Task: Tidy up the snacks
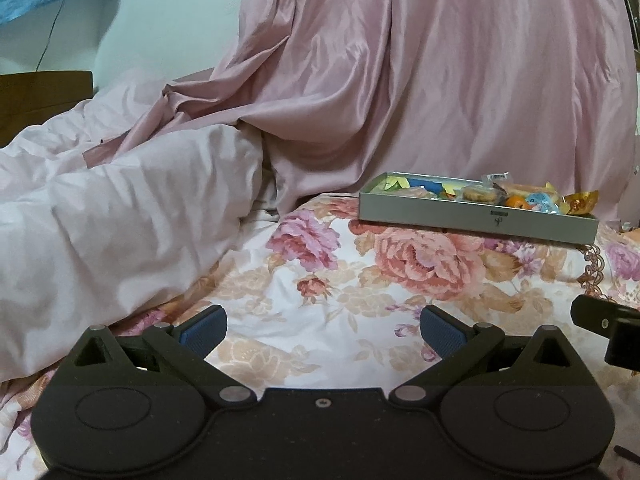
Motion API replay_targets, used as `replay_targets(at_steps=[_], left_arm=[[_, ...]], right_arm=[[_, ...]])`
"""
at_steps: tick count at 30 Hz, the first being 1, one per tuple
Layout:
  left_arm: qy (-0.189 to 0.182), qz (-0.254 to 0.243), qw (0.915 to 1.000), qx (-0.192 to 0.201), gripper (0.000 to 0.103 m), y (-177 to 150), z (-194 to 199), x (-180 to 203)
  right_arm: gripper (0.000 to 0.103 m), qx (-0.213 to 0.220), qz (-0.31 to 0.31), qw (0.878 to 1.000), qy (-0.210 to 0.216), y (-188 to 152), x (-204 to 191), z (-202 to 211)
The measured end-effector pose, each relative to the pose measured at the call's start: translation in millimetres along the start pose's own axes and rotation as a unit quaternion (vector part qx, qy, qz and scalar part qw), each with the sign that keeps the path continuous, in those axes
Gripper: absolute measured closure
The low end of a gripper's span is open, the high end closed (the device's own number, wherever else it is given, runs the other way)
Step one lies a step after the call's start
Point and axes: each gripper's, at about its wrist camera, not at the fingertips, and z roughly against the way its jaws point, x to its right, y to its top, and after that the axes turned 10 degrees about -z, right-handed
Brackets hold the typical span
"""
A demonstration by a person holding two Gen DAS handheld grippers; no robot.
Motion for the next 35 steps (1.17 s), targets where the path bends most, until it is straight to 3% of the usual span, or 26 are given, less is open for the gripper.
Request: replay_targets(at_steps=[35], left_arm=[[0.004,-0.004,1.0000,-0.006,0.001,-1.0,-2.3,-0.2]], right_arm=[[0.000,-0.006,0.001,1.000,-0.001,-0.4,0.3,-0.9]])
